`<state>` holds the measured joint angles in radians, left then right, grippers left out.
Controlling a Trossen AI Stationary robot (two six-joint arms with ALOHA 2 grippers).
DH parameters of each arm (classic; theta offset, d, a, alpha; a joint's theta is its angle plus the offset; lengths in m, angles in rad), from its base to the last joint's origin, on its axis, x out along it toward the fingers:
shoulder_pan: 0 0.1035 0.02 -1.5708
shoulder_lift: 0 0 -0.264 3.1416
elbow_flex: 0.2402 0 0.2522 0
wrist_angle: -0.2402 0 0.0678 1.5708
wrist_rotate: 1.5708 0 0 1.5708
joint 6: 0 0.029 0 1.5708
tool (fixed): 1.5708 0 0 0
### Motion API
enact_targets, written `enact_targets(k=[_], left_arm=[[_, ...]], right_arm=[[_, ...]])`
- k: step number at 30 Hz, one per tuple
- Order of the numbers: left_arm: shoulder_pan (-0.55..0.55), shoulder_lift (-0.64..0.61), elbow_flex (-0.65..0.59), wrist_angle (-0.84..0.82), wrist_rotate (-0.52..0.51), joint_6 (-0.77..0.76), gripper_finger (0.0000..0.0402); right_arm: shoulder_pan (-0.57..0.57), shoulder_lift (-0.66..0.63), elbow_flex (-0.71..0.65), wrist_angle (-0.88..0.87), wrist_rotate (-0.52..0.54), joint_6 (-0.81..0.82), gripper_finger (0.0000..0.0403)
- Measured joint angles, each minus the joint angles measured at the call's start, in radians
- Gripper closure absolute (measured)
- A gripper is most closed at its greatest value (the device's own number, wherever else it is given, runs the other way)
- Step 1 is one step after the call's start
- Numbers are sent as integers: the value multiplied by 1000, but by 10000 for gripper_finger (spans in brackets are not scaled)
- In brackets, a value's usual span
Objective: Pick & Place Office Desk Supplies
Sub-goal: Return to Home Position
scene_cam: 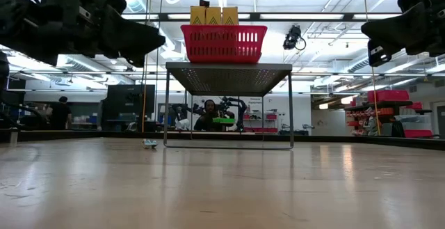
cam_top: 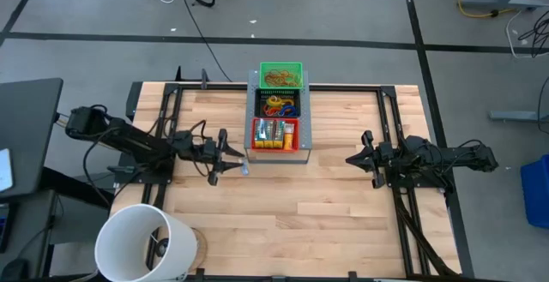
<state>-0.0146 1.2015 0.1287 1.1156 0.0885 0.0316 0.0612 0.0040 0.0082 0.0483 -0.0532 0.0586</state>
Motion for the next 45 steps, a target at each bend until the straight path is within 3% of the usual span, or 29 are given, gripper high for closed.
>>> enact_targets(k=[15,21,27,29,34,45], left_arm=[[154,-3,0,57,127,1,261],[158,-139,-122,122,108,-6,261],[157,-361,-121,-162,184,-65,261],[161,-418,-121,-317,170,-65,261],[161,-573,-121,-518,120,-15,261],[161,-903,-121,-825,61,30,261]], right_arm=[[0,0,0,-1,0,6,378],[0,1,0,-28,0,11,378],[0,2,0,-30,-11,9,378],[0,2,0,-29,-11,8,378],[0,2,0,-27,-12,8,378],[0,2,0,-24,-16,5,378]])
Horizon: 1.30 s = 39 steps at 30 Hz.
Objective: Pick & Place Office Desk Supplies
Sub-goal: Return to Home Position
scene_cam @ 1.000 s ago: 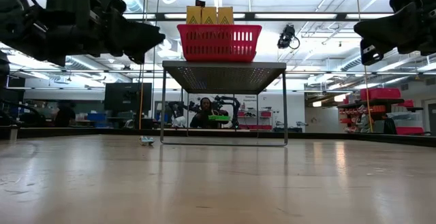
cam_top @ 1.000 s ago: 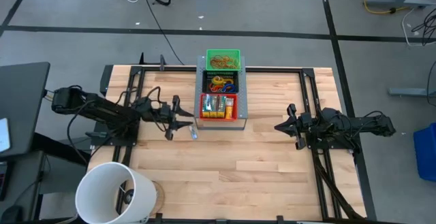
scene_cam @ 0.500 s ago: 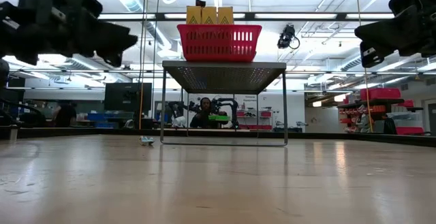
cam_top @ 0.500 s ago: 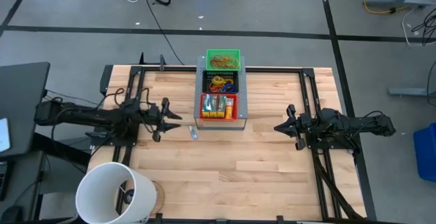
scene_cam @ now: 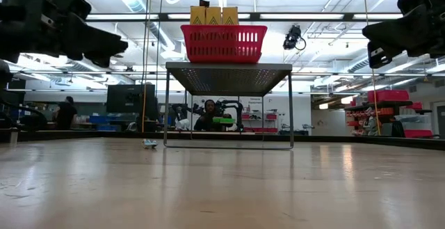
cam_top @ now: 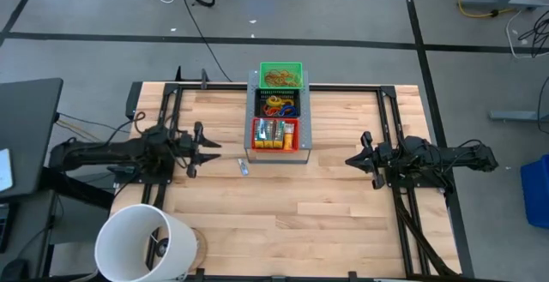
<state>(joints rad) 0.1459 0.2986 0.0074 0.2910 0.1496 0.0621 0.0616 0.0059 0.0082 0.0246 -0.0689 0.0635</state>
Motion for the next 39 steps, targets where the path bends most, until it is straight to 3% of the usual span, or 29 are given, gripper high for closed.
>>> enact_targets(k=[11,19,27,39], left_arm=[[0,-290,0,-219,-97,-35,261],[-2,-299,0,-223,-8,-64,262],[-2,-299,-1,-192,4,-65,261],[-2,-299,-1,-191,266,118,261]], right_arm=[[0,0,0,1,0,-10,378],[0,0,0,1,1,-8,378],[0,0,0,1,13,87,378],[0,0,0,1,14,79,378]])
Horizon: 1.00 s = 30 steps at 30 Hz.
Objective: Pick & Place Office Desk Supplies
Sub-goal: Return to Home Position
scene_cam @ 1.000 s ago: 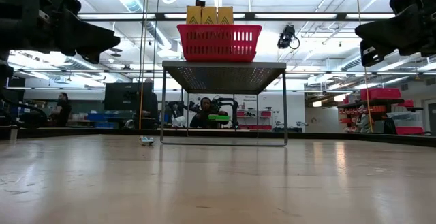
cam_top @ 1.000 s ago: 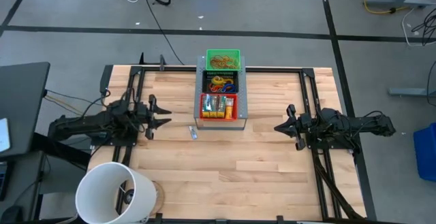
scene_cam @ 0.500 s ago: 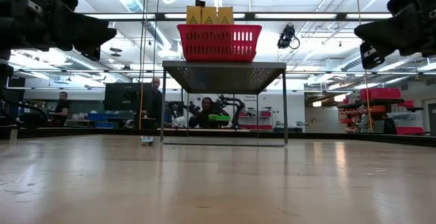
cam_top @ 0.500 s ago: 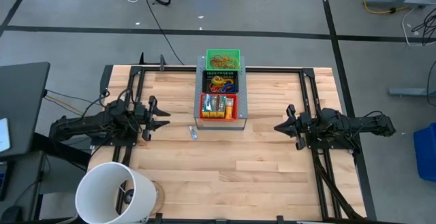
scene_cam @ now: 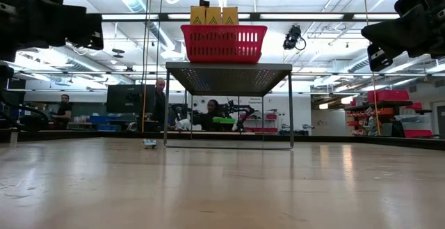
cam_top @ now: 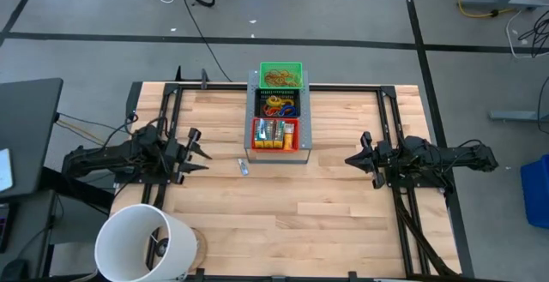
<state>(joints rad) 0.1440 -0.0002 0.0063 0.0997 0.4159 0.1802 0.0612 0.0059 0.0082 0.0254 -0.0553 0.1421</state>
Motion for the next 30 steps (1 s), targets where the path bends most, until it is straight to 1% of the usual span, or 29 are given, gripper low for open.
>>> enact_targets(k=[2,5,7,9,12,16,19,22,24,26,30], left_arm=[[0,0,0,-1,-21,-20,261],[0,0,0,-20,-148,-122,261],[0,1,0,-36,-224,-162,261],[1,6,0,-40,-245,-165,261],[1,10,0,-36,-229,-122,261],[1,9,0,0,-151,-79,261],[0,9,0,42,-93,-101,261],[1,9,0,66,-46,-177,261],[0,9,0,67,-46,-242,261],[0,9,0,67,-50,-274,261],[0,9,0,67,-50,-264,261]], right_arm=[[0,0,0,0,0,0,378],[0,0,0,0,0,0,378],[0,0,0,0,0,0,378],[0,0,0,0,0,0,378],[0,0,0,0,0,0,378],[0,0,0,0,0,0,378],[0,0,0,0,0,-1,378],[0,0,0,0,0,-1,378],[0,0,0,0,0,-1,378],[0,0,0,0,0,-1,378],[0,0,0,0,0,-1,378]])
